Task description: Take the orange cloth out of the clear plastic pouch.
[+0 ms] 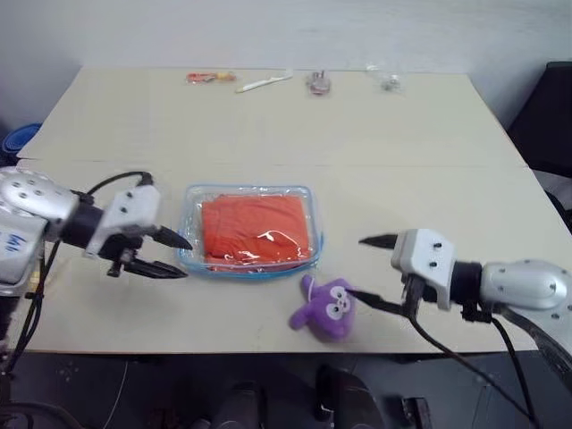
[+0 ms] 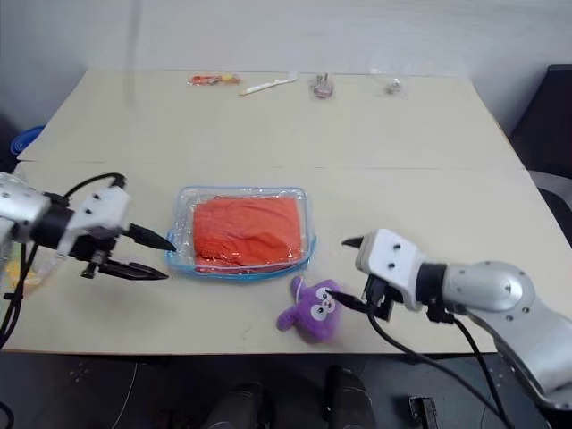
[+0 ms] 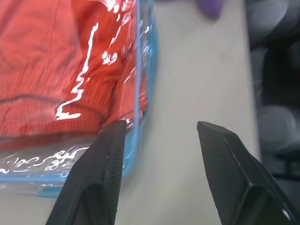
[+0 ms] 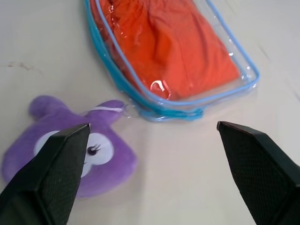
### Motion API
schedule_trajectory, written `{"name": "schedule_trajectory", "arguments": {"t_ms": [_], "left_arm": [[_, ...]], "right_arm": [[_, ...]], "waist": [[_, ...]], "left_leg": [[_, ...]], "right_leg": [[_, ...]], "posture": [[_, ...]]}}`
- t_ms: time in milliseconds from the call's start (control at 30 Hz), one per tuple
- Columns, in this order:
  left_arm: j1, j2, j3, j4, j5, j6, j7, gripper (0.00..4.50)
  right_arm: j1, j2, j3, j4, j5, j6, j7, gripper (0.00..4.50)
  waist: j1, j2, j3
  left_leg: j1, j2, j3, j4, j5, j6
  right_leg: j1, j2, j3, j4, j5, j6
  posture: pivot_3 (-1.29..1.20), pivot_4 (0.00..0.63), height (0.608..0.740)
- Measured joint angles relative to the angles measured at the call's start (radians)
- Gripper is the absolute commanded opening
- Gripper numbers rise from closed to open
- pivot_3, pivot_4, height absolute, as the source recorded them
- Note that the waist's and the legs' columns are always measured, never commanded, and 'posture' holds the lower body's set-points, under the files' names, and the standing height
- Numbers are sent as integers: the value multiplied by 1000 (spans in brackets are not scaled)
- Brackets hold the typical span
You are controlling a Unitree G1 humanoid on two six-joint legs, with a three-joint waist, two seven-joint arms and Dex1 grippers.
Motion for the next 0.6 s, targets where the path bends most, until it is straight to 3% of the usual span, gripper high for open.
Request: {"name": "schedule_trajectory", "arguments": {"t_ms": [233, 400, 500, 600], "left_arm": [[-122, -80, -54, -42, -83, 102, 2, 2553], [-151, -136, -108, -83, -85, 119, 9, 2553], [-165, -161, -126, -118, -91, 135, 25, 2600], [-165, -166, -128, -120, -93, 144, 30, 2600]], "right_arm": [[-175, 120, 243, 307, -289, -329, 44, 4500], [-209, 181, 283, 447, -395, -482, 58, 4500], [-228, 222, 285, 504, -420, -536, 65, 3911], [-234, 244, 285, 530, -428, -553, 73, 2952]], "waist": [[-12, 0, 0], [-23, 0, 0], [-28, 0, 0], [-29, 1, 0]], "left_leg": [[0, -1, 1, -1, 0, -1], [-1, -1, 0, 0, 0, -1], [0, 0, 0, -1, 0, -1], [0, 1, 0, -1, 0, -1]], "right_leg": [[0, 1, 0, 0, 0, 0], [0, 0, 0, 0, 0, 0], [0, 1, 0, 0, 0, 0], [-1, 1, 0, 0, 0, 0]], "posture": [[0, 150, 740], [0, 150, 740], [0, 150, 740], [0, 150, 740]]}}
